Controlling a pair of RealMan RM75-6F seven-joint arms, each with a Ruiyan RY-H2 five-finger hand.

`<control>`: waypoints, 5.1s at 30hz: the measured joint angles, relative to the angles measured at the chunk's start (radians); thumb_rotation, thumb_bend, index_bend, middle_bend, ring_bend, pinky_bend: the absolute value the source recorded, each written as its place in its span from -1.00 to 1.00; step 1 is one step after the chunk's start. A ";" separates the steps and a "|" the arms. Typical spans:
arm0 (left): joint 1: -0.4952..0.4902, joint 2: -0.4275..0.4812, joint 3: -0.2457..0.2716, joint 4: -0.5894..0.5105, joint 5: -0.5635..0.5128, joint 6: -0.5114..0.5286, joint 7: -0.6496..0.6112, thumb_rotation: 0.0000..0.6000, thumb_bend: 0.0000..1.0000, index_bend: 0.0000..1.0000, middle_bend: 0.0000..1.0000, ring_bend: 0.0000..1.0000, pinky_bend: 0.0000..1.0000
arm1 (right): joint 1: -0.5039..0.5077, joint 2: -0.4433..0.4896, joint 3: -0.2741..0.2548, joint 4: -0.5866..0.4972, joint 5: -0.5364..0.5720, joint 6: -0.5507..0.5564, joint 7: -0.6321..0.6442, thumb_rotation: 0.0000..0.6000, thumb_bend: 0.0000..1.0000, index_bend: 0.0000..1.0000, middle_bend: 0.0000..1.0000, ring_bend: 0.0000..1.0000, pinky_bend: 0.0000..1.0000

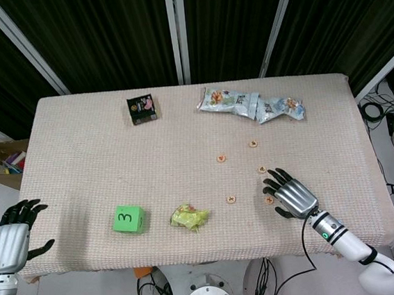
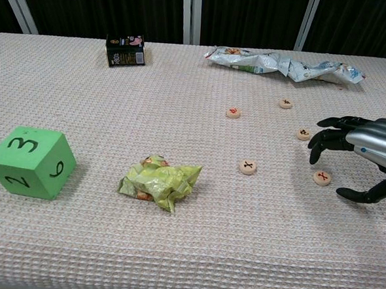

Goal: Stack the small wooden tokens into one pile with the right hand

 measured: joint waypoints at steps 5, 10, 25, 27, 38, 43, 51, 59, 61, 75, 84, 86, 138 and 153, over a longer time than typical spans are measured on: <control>-0.002 -0.003 0.000 0.006 -0.003 -0.005 -0.006 1.00 -1.00 -0.46 -0.65 -0.76 -0.65 | 0.005 -0.020 -0.007 0.030 -0.007 0.021 0.002 1.00 -0.38 -0.19 -0.53 -1.00 -0.77; -0.001 -0.004 0.000 0.010 -0.005 -0.004 -0.012 1.00 -1.00 -0.46 -0.66 -0.76 -0.65 | 0.011 -0.046 -0.015 0.065 -0.016 0.038 0.000 1.00 -0.38 -0.15 -0.52 -1.00 -0.77; 0.010 -0.003 0.003 0.020 -0.013 0.002 -0.028 1.00 -1.00 -0.46 -0.67 -0.76 -0.65 | 0.032 -0.110 -0.026 0.150 -0.029 0.076 0.024 1.00 -0.27 0.10 -0.41 -0.97 -0.76; 0.011 -0.002 0.003 0.020 -0.013 0.003 -0.029 1.00 -1.00 -0.46 -0.67 -0.76 -0.65 | 0.033 -0.110 -0.020 0.154 -0.025 0.086 0.028 1.00 -0.26 0.12 -0.40 -0.96 -0.77; 0.007 -0.007 0.001 0.017 -0.016 -0.007 -0.025 1.00 -1.00 -0.46 -0.67 -0.76 -0.65 | 0.110 -0.068 0.085 0.140 0.069 0.024 0.020 1.00 -0.26 0.13 -0.41 -0.96 -0.77; 0.005 -0.010 0.001 0.020 -0.028 -0.019 -0.028 1.00 -1.00 -0.46 -0.67 -0.76 -0.65 | 0.164 -0.095 0.107 0.187 0.124 -0.067 -0.014 1.00 -0.26 0.13 -0.41 -0.96 -0.77; 0.002 -0.009 -0.001 0.026 -0.036 -0.028 -0.036 1.00 -1.00 -0.46 -0.68 -0.76 -0.65 | 0.195 -0.151 0.106 0.272 0.159 -0.101 -0.010 1.00 -0.26 0.13 -0.43 -0.96 -0.76; 0.001 -0.012 0.000 0.030 -0.036 -0.033 -0.039 1.00 -1.00 -0.46 -0.69 -0.76 -0.65 | 0.202 -0.160 0.093 0.287 0.165 -0.093 0.004 1.00 -0.26 0.10 -0.45 -0.96 -0.77; 0.002 -0.012 0.001 0.030 -0.037 -0.032 -0.039 1.00 -1.00 -0.46 -0.69 -0.76 -0.65 | 0.204 -0.162 0.090 0.287 0.165 -0.093 0.004 1.00 -0.26 0.10 -0.45 -0.96 -0.76; 0.002 -0.009 0.002 0.022 -0.038 -0.034 -0.035 1.00 -1.00 -0.46 -0.69 -0.76 -0.65 | 0.207 -0.161 0.077 0.287 0.175 -0.085 0.009 1.00 -0.26 -0.01 -0.46 -0.96 -0.77; 0.002 -0.003 0.003 0.013 -0.042 -0.038 -0.030 1.00 -1.00 -0.46 -0.69 -0.76 -0.65 | 0.210 -0.165 0.072 0.294 0.176 -0.081 0.018 1.00 -0.27 -0.08 -0.47 -0.96 -0.79; 0.002 -0.003 0.004 0.012 -0.043 -0.040 -0.030 1.00 -1.00 -0.46 -0.69 -0.76 -0.65 | 0.211 -0.165 0.071 0.294 0.177 -0.082 0.021 1.00 -0.27 -0.10 -0.47 -0.96 -0.79; -0.006 -0.005 0.004 0.008 -0.053 -0.058 -0.027 1.00 -1.00 -0.46 -0.69 -0.76 -0.65 | 0.189 -0.123 0.061 0.222 0.224 -0.067 -0.056 1.00 -0.31 -0.27 -0.51 -0.98 -0.87; 0.002 -0.006 0.007 0.009 -0.054 -0.050 -0.030 1.00 -1.00 -0.46 -0.69 -0.76 -0.65 | 0.256 -0.099 0.013 -0.008 0.065 -0.091 -0.054 1.00 -0.35 -0.25 -0.55 -0.99 -0.94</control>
